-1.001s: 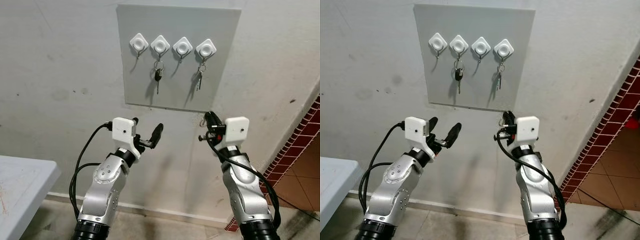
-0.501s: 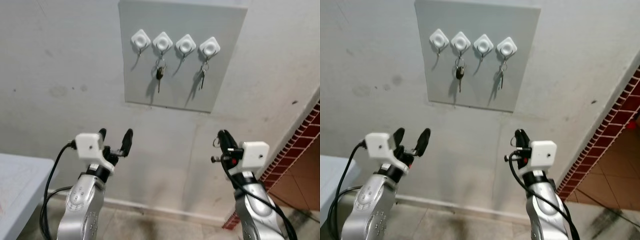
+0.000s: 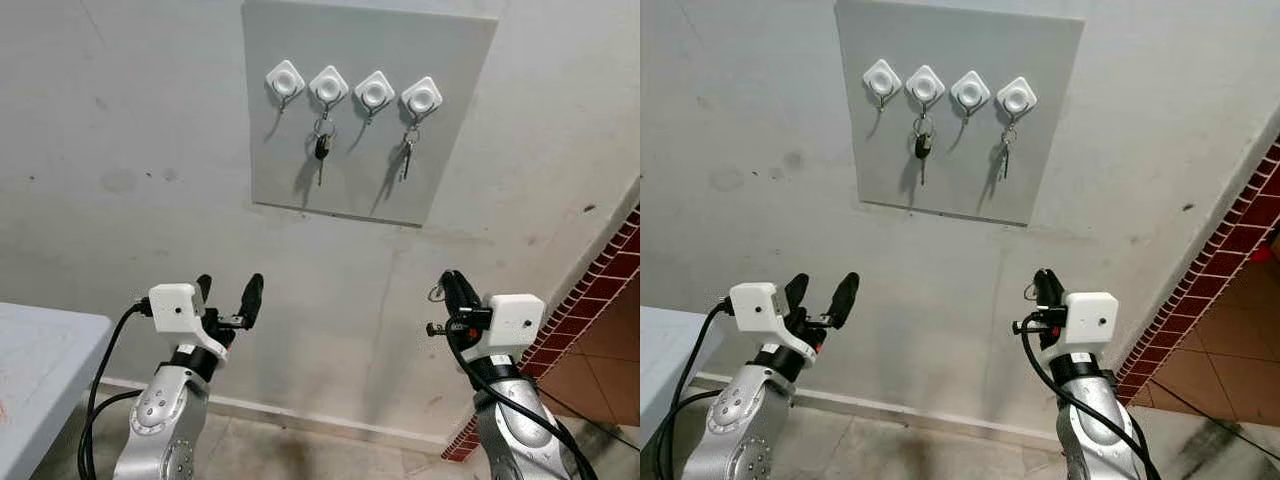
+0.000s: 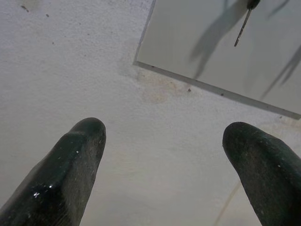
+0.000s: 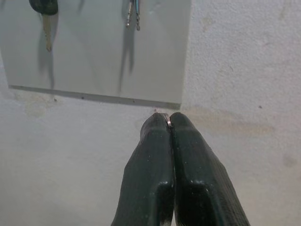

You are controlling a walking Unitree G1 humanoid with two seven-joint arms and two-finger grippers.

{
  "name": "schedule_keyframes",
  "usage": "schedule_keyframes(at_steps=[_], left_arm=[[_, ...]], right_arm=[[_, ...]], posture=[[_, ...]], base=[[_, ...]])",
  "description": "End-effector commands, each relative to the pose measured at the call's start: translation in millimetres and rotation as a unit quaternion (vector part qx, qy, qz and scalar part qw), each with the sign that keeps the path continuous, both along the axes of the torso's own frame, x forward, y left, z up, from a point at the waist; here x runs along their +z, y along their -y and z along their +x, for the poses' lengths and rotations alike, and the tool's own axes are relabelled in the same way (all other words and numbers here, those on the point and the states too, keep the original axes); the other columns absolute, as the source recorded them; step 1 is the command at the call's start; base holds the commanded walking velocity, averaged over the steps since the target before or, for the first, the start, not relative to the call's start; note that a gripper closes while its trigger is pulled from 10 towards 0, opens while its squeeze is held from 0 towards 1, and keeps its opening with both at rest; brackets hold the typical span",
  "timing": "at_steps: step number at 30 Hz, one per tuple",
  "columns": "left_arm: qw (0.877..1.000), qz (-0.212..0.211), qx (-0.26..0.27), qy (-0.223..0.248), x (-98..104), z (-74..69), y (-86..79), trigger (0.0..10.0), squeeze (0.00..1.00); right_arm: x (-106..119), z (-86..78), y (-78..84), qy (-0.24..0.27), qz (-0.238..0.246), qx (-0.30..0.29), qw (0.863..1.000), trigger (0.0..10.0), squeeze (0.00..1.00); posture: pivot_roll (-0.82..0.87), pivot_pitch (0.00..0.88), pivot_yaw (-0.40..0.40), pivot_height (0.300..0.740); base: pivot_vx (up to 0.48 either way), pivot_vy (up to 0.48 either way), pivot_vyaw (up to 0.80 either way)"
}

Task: Hang keys on a hook

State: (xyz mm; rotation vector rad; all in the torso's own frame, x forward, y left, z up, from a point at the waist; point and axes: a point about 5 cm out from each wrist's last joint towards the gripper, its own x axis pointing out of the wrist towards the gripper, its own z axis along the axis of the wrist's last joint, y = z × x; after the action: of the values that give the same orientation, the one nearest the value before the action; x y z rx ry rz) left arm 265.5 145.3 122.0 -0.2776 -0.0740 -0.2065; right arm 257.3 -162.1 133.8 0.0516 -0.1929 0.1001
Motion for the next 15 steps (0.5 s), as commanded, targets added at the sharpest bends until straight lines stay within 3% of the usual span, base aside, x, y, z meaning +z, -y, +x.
schedule_keyframes(at_steps=[1, 15], left_arm=[[1.0, 0.0, -0.007, 0.001, 0.9, 1.9, 3.7, 10.0, 0.0], [1.0, -0.003, -0.008, -0.001, 0.8, 0.7, 5.8, 10.0, 0.0]], right_arm=[[1.5, 1.9, 0.3, 0.0, -0.002, 0.0, 1.0, 10.0, 0.0], [0.0, 0.6, 0.3, -0.005, -0.004, 0.002, 1.0, 10.0, 0.0]], posture=[[0.03, 0.0, -0.044, 0.74], [0.03, 0.0, -0.051, 0.74]], base=[[0.0, 0.0, 0.0], [0.0, 0.0, 0.0]])
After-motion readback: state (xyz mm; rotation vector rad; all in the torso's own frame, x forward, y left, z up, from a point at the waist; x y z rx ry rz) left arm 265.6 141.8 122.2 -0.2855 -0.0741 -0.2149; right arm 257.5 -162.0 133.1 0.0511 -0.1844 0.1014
